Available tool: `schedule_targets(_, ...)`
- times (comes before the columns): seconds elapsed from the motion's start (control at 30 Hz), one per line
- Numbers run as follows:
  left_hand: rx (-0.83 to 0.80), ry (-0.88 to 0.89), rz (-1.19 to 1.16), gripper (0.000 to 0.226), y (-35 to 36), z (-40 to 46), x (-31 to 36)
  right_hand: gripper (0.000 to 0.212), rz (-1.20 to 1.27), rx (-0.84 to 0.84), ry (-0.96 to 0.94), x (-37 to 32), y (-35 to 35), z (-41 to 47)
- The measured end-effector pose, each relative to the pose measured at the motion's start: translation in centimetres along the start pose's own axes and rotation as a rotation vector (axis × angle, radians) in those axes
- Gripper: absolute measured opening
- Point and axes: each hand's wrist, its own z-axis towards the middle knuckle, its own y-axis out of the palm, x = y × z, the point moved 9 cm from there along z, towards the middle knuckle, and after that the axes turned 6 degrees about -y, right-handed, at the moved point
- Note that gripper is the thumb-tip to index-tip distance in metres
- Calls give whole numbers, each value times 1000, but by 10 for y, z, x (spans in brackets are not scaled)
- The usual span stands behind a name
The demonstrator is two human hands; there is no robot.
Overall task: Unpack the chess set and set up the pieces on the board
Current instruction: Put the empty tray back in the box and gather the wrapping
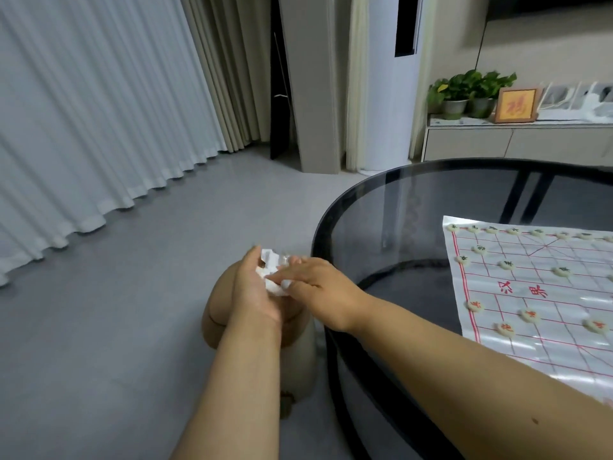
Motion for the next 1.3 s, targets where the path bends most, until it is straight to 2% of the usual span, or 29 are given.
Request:
schedule_targets(0.07, 109, 76, 136, 28, -27, 11, 16, 31, 183, -49, 113, 12, 16, 3)
schedule_targets(0.13, 226, 158, 172, 17, -59, 22, 34, 28, 350, -31, 200, 22, 28, 5)
schedule_targets(0.2, 317, 194, 160, 11, -91, 29, 49, 33, 339, -27, 259, 33, 40, 8)
schedule_targets(0.3, 366, 164, 154, 21, -121, 32, 54, 45, 96, -181, 361, 52, 73, 15)
schedule_targets(0.4, 355, 114, 111, 26, -140, 34, 50, 53, -299, -437, 268, 56, 112, 22)
schedule_targets(0.47, 345, 79, 83, 30, -150, 35, 47, 54, -458, -556, 247, 68, 132, 18)
schedule_targets(0.6, 374, 35, 77, 27, -166, 35, 38, 63, -689, -694, 314, 104, 151, 2)
schedule_targets(0.7, 375, 41, 43, 30, -175, 39, 34, 62, -891, -765, 299, 115, 155, -2)
schedule_targets(0.83, 360, 57, 1, 31, -179, 41, 30, 60, -994, -742, 242, 116, 157, -3)
schedule_targets(0.97, 408, 76, 23, 32, -188, 46, 33, 59, -931, -663, 240, 111, 152, -1)
schedule_targets(1.07, 464, 116, 42, 28, -194, 49, 39, 58, -768, -462, 219, 96, 140, 11)
schedule_targets(1.17, 320, 137, -37, 23, -179, 53, 39, 57, -595, -244, 238, 81, 118, 24)
schedule_targets(1.23, 267, 146, 20, 26, -167, 58, 42, 58, -451, -170, 310, 79, 107, 28)
schedule_targets(1.3, 308, 195, 157, 31, -161, 67, 49, 58, -314, -114, 357, 78, 100, 30)
